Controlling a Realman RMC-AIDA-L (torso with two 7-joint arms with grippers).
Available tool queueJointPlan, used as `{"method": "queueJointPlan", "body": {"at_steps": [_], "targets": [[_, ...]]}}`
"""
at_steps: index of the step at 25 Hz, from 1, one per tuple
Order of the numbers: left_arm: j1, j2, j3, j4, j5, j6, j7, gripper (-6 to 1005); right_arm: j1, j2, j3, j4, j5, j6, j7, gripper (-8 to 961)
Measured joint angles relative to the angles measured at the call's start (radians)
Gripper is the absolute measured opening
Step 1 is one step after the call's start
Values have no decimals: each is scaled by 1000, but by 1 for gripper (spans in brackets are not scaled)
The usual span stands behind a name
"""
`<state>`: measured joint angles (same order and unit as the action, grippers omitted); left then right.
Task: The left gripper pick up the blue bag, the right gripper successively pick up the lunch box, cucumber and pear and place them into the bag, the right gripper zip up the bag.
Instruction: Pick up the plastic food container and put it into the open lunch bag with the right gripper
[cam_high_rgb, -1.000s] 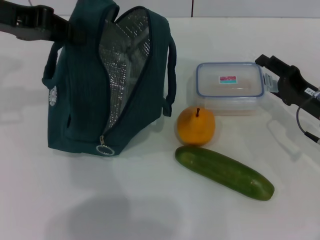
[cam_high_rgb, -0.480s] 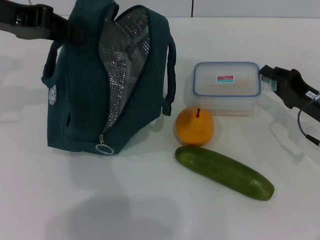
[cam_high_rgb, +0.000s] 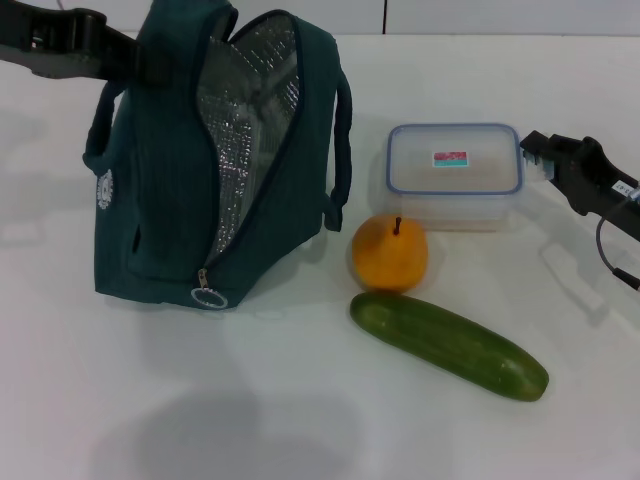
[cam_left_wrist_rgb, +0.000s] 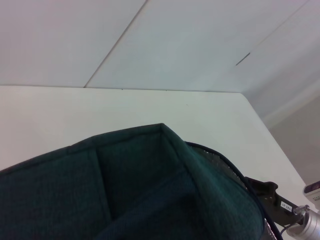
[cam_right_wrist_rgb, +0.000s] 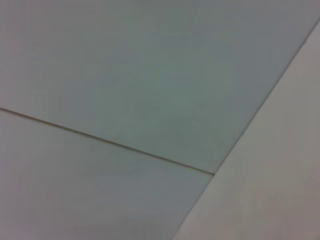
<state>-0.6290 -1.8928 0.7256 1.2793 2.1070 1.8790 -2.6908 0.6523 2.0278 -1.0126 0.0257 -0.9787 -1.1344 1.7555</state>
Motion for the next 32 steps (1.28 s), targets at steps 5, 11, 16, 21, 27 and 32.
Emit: {"method": "queueJointPlan", "body": {"at_steps": [5,11,16,21,27,32], "targets": [[0,0,0,0,0,0,0,45,-1,0,-1,-1,0,-5,-27,103],[0,-2,0,0,-1,0,0,45,-23,0,2,-31,1,-32,-49,103],[1,-3,0,-1,-3,-1,2,45,-51,0,12,-60,17,-78,-70,100],[3,-4,0,-3,-4,-2,2,45,-69,0,17,-68,49,-136,-86,99],[5,-8,0,-3,-5,-2,2,45,-92,0,18,-73,100,-216,-93,98],[5,-10,0,-3,-3,-2,2,45,-105,-1,29,-80,123,-267,-93,97]]}}
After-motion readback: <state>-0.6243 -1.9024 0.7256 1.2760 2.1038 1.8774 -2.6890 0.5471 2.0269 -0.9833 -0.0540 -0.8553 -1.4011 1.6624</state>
